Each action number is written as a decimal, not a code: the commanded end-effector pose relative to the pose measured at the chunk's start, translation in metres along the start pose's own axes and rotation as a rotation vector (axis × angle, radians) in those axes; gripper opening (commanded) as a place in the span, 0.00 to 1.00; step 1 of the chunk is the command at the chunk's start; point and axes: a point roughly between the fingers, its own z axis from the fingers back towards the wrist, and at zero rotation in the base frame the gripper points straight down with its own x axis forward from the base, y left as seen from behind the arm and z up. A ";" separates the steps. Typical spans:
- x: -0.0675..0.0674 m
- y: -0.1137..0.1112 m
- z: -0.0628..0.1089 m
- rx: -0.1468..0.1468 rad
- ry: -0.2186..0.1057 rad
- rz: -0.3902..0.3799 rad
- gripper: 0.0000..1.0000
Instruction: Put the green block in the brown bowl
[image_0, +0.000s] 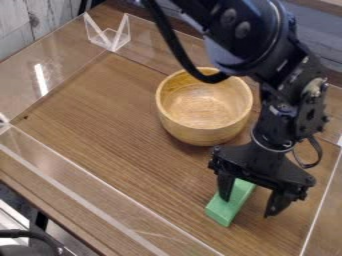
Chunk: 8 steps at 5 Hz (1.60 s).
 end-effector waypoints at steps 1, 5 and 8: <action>-0.003 0.001 -0.007 -0.004 0.009 -0.043 1.00; -0.002 0.014 -0.020 0.024 0.082 -0.069 1.00; 0.001 0.053 -0.019 0.041 0.136 -0.006 1.00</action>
